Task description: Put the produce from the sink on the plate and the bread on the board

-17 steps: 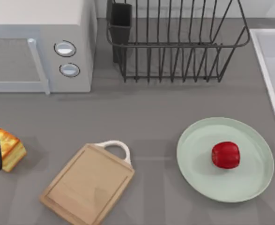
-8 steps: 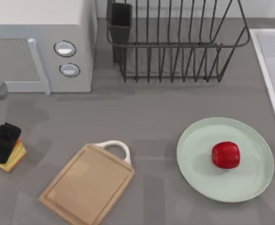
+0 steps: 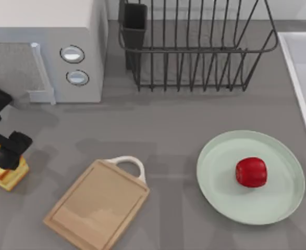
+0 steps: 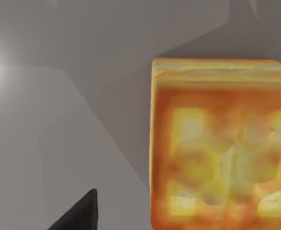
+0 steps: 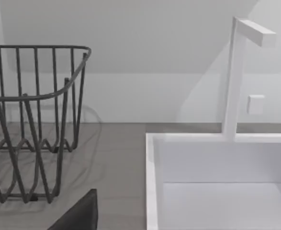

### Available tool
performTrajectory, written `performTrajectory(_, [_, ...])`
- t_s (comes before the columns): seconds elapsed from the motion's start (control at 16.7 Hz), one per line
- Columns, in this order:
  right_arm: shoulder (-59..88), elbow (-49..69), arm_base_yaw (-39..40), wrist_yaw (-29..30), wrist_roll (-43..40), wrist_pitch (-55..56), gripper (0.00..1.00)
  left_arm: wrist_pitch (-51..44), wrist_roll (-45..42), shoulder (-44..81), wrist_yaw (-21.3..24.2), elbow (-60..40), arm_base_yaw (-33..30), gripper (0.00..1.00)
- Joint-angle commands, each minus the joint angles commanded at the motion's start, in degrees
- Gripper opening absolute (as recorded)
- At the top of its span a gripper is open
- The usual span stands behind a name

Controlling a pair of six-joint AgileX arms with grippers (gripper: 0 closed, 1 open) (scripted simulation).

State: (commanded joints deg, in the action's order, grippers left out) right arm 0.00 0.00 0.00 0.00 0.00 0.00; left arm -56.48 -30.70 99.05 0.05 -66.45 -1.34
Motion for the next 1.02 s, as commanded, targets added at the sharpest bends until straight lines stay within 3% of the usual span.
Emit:
performTrajectory(0.48, [0.0, 0.0, 0.0, 0.0, 0.0, 0.0, 1.0, 0.1, -0.5, 1.2, 0.0, -0.3, 0.2, 1.0])
performTrajectory(1.02, [0.0, 0.0, 0.0, 0.0, 0.0, 0.0, 1.0, 14.2, -0.7, 7.8, 0.0, 7.4, 0.1, 1.0])
